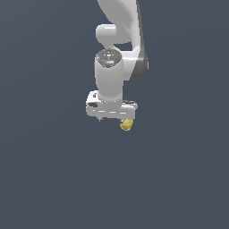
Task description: Pick up the object and move it to a goal position.
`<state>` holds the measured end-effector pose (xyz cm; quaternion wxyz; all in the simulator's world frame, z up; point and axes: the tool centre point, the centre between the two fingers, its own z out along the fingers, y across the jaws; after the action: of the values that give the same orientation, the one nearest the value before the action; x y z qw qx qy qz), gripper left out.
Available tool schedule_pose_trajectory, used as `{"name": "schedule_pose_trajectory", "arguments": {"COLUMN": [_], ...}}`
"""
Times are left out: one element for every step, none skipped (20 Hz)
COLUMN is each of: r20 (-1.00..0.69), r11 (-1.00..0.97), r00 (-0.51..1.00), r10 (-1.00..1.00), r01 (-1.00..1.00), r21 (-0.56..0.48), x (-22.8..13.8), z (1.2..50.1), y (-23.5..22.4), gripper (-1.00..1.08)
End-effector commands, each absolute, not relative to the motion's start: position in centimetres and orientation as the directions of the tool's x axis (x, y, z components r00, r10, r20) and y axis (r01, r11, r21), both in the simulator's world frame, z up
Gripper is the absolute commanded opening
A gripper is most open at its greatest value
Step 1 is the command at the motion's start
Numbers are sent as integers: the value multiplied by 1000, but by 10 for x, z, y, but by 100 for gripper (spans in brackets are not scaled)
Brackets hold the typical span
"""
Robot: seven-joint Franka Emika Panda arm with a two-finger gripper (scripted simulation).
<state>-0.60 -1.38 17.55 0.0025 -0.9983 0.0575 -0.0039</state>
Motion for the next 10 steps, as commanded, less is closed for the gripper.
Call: {"name": "schedule_pose_trajectory", "arguments": {"r20": [6,6,6,5,5,5,4,4,3,3], "r11": [-990,-989,-987,-984,-982,-979,-975,-971,-967,-962], "r00": [990,989,987,984,982,979,975,971,967,962], "r10": [-138,-150,-162,-175,-190,-205,-221,-238,-256,-275], "r01": [-138,-150,-162,-175,-190,-205,-221,-238,-256,-275], "r21": [-6,-6,-6,-6,-6,-6,-6,-6,-6,-6], "x": [-10,-11,-13,-16,-18,-21,-24,-27,-30,-34], "z": [170,167,164,161,157,154,150,146,142,137], "y": [-8,-5,-2,2,5,9,13,17,21,25], "gripper": [100,100,100,100,100,100,100,100,100,100]}}
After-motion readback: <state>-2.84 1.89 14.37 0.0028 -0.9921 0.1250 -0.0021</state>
